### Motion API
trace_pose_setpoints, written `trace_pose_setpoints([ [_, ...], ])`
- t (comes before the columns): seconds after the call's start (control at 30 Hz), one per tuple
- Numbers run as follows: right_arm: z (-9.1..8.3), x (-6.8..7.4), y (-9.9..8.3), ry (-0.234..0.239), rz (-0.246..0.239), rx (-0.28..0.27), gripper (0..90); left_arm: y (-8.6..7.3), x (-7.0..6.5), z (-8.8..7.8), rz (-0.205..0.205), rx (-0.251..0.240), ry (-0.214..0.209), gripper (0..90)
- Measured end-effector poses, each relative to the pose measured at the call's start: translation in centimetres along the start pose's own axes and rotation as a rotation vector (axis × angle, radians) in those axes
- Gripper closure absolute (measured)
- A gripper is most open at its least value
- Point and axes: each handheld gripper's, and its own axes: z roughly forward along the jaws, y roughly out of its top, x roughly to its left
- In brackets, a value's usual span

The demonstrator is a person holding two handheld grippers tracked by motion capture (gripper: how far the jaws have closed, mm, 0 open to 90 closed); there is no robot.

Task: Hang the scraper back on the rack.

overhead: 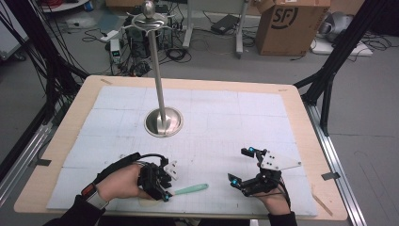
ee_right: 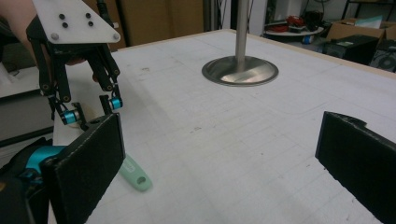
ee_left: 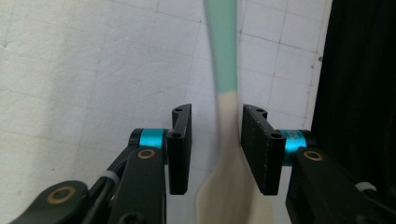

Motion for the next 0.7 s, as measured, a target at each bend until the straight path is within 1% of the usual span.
trace_pose_setpoints([
  [0.07, 0.0, 0.0, 0.0, 0.001, -0.002, -0.001, 0.3, 0.0, -0.2, 0.0, 0.018, 0.005, 0.013, 65.5],
  [0.23, 0.1, 0.0, 0.0, 0.002, -0.001, 0.0, 0.3, 0.1, -0.5, 0.1, 0.03, 0.011, 0.031, 66.9],
  [0.3, 0.1, 0.0, 0.0, 0.002, -0.002, 0.0, 0.3, 0.1, -0.6, 0.1, 0.029, 0.013, 0.033, 67.4],
  [0.4, 0.0, 0.0, 0.0, 0.002, -0.004, 0.0, 0.3, 0.2, -1.0, 0.1, 0.036, 0.022, 0.048, 70.1],
  [0.47, 0.0, 0.0, 0.0, 0.0, -0.007, -0.004, 0.3, 0.3, -1.3, 0.2, 0.048, 0.028, 0.061, 72.4],
  [0.57, 0.0, 0.0, 0.0, 0.001, -0.005, -0.004, 0.3, 0.3, -1.4, 0.2, 0.052, 0.032, 0.059, 75.3],
  [0.7, -0.1, 0.1, 0.0, 0.0, 0.001, 0.0, 0.3, 0.4, -1.3, 0.2, 0.033, 0.038, 0.046, 78.4],
])
